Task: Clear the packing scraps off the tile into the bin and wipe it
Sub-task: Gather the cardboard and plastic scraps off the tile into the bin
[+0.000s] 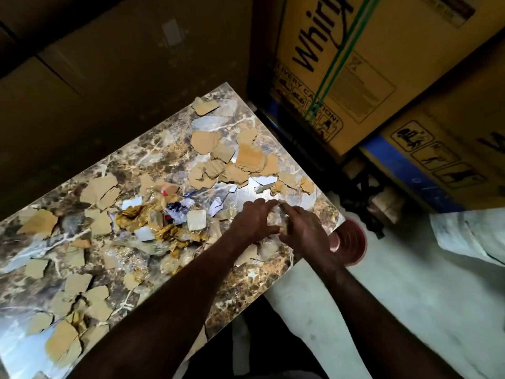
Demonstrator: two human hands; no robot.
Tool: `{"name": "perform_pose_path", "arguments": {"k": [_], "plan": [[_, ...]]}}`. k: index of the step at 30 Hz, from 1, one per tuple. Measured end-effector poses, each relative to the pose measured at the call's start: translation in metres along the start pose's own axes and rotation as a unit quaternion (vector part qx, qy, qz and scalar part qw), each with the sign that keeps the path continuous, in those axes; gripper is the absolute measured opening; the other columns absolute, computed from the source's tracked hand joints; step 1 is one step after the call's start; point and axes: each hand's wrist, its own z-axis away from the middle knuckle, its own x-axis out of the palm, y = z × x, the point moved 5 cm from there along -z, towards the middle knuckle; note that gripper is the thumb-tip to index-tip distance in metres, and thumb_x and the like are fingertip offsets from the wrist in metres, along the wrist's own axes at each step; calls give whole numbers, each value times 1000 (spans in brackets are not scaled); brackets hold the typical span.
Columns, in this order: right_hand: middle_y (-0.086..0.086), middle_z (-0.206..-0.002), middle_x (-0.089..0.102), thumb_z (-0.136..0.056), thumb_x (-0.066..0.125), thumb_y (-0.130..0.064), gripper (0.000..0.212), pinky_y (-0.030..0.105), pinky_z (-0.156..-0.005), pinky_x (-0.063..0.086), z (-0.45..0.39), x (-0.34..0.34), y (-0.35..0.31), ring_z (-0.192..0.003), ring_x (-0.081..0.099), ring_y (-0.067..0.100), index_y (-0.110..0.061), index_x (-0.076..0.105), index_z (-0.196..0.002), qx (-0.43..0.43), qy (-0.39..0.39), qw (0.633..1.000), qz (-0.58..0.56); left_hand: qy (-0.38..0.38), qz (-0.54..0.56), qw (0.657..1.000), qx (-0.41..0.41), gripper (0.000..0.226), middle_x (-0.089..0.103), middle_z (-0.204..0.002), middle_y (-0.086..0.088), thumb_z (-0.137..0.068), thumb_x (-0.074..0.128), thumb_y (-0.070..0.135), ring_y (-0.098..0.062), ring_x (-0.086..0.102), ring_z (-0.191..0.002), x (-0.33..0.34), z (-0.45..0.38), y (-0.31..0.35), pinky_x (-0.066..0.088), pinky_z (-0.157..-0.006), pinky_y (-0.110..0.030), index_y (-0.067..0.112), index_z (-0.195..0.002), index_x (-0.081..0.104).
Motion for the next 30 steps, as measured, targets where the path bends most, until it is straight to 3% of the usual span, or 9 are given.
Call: {"name": "perform_pose_path", "arguments": {"k": [4, 7, 10, 16, 19, 22, 24, 27, 30], "plan": [[0, -107, 74, -84, 79, -32, 82, 47, -112, 39, -4, 6, -3, -106, 69, 26, -27, 41, -157, 2, 36, 999, 24, 45, 58, 997, 10, 78, 64, -130, -12, -80, 90, 44, -33, 62, -123, -6, 4, 3, 55, -100, -49, 30, -149, 56], [0, -89, 74, -87, 75, -27, 66, 48, -114, 40, -5, -7, -11, -89, 72, 27, -24, 50, -147, -7, 53, 998, 43, 69, 80, 994, 11, 79, 64, -129, -15, -82, 90, 41, -33, 62, -123, -15, 14, 11, 54, -101, -46, 25, -151, 55], [-2, -87, 73, -85, 77, -25, 62, 49, -115, 41, -1, -26, -22, -87, 72, 25, -23, 55, -143, -34, 61, 997, 41, 103, 90, 990, 22, 78, 64, -132, -12, -83, 89, 43, -31, 61, -127, -32, 30, 18, 53, -102, -47, 27, -151, 55], [-1, -105, 76, -87, 80, -25, 69, 47, -125, 32, 15, -57, -70, -106, 69, 23, -24, 53, -151, -94, 72, 993, -2, 164, 97, 981, 25, 73, 65, -129, -5, -86, 86, 49, -22, 62, -118, -84, 88, 15, 54, -96, -41, 33, -150, 55], [-1, -112, 74, -89, 80, -31, 76, 41, -129, 21, 18, -60, -108, -114, 66, 23, -25, 46, -156, -127, 78, 989, 8, 199, 137, 970, -3, 71, 65, -129, -1, -86, 87, 48, -16, 62, -116, -112, 126, -4, 53, -96, -36, 33, -149, 58], [3, -122, 72, -92, 77, -37, 73, 44, -132, 17, 19, -57, -156, -121, 63, 24, -23, 43, -156, -169, 82, 982, -5, 246, 148, 958, -21, 70, 65, -136, 3, -87, 86, 47, -12, 62, -118, -135, 166, -36, 52, -96, -31, 33, -149, 58], [6, -135, 64, -96, 72, -41, 69, 45, -128, 26, 18, -49, -186, -129, 57, 28, -24, 41, -155, -186, 73, 979, -30, 268, 150, 951, -42, 70, 62, -141, 4, -89, 83, 49, -10, 60, -120, -146, 184, -63, 52, -98, -31, 33, -151, 55], [6, -134, 60, -95, 71, -44, 72, 42, -97, 52, 13, -28, -229, -117, 60, 33, -31, 36, -156, -173, 31, 980, -94, 312, 137, 938, -59, 67, 55, -154, 2, -95, 77, 49, -15, 54, -137, -164, 204, -106, 51, -111, -42, 33, -154, 51], [8, -136, 60, -97, 70, -43, 72, 40, -88, 55, 1, -5, -261, -116, 63, 32, -28, 35, -159, -155, 28, 977, -142, 348, 126, 925, -89, 61, 47, -164, -1, -101, 71, 48, -20, 44, -151, -179, 212, -142, 42, -121, -42, 33, -156, 50]]}}
